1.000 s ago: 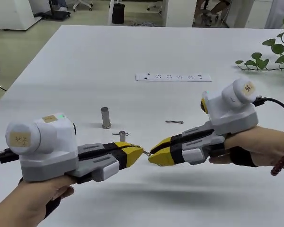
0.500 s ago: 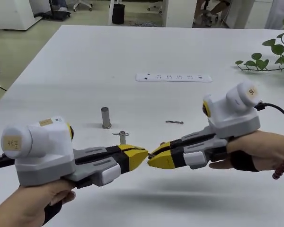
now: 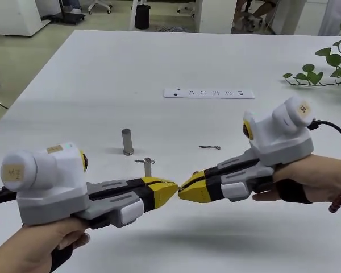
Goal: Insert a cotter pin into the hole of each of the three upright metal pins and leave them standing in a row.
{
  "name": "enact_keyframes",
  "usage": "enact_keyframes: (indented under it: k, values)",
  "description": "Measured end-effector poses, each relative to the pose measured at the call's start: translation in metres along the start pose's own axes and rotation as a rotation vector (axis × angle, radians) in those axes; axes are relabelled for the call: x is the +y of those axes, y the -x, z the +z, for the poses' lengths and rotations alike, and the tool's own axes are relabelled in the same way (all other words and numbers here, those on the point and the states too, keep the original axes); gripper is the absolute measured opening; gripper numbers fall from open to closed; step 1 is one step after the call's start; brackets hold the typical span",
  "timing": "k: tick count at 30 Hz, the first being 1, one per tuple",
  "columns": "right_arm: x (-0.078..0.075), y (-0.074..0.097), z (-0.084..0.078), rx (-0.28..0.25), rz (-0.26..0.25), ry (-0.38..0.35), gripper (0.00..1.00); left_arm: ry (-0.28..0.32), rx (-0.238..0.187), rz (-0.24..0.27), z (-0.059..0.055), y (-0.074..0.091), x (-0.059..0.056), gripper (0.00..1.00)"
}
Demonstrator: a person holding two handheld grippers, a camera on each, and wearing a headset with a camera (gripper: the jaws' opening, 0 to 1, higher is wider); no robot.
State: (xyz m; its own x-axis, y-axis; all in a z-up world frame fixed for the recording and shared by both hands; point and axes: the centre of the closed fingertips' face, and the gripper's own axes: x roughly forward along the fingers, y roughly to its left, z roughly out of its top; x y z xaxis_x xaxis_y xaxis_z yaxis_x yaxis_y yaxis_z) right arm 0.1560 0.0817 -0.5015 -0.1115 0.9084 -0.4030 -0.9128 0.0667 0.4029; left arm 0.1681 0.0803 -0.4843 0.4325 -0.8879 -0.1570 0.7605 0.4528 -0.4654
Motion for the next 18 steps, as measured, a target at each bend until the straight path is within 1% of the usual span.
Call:
enact_keyframes:
  k: [1,3,6,9,15,17,18]
  values:
    - [0.0,0.0,0.0,0.003,-0.002,0.019,0.0,0.0,0.003,0.0,-0.001,0.0,0.0,0.0]
    - [0.0,0.001,0.0,0.01,-0.006,0.024,0.0,-0.001,0.004,0.0,-0.001,0.0,0.0,0.0]
    - [-0.001,0.002,-0.001,0.03,-0.019,0.061,0.0,-0.009,0.009,0.004,-0.003,-0.001,0.0,0.0]
    - [-0.002,0.001,-0.004,0.055,-0.027,0.087,0.0,-0.014,0.016,0.007,-0.004,-0.002,0.0,0.0]
    - [-0.003,0.001,-0.008,0.122,-0.047,0.152,0.0,-0.034,0.025,0.017,-0.007,-0.003,0.001,0.01]
    - [-0.004,0.002,-0.012,0.146,-0.046,0.169,0.0,-0.055,0.028,0.029,-0.008,-0.004,0.003,0.01]
    - [-0.005,0.002,-0.011,0.146,-0.053,0.167,0.0,-0.074,0.048,0.04,-0.011,-0.003,0.005,0.0]
